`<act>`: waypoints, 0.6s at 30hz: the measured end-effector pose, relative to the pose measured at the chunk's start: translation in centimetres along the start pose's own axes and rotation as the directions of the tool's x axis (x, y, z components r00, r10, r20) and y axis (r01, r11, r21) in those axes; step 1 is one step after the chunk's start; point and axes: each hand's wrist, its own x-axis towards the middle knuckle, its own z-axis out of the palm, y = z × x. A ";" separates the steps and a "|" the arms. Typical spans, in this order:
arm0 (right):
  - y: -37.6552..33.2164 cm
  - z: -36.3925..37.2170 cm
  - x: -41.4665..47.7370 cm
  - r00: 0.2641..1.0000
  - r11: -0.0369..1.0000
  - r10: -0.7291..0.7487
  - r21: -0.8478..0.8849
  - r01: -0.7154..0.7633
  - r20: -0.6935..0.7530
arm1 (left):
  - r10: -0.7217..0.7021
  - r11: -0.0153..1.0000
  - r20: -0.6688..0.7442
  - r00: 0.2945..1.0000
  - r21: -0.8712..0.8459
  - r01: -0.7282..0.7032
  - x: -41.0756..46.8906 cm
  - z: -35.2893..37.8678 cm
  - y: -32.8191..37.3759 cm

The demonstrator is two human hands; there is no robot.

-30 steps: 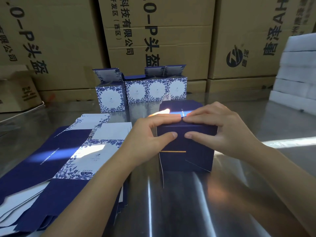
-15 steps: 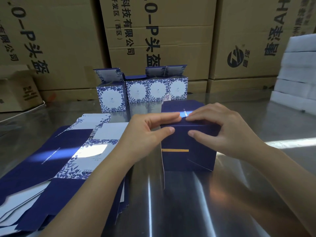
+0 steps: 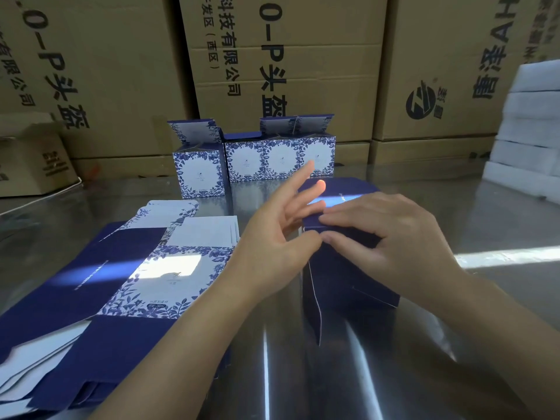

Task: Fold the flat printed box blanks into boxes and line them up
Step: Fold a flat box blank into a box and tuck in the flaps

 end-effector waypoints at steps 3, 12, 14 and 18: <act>-0.3 0.2 0.0 0.999 1.000 0.027 -0.007 -0.027 -0.020 | -0.004 1.000 0.025 1.000 -0.005 0.004 0.0 -0.1 0.1; -0.4 0.9 0.1 0.996 0.998 -0.012 -0.055 0.007 -0.086 | -0.004 1.000 0.038 0.999 -0.007 0.004 0.1 0.2 0.1; -0.3 1.0 0.2 0.993 0.997 -0.048 -0.066 0.041 -0.108 | -0.004 1.000 0.044 0.999 -0.016 0.005 0.1 0.2 0.1; -0.1 1.2 0.2 0.984 0.991 -0.107 -0.092 0.094 -0.144 | -0.005 1.000 0.038 0.999 -0.008 0.005 0.1 0.2 0.0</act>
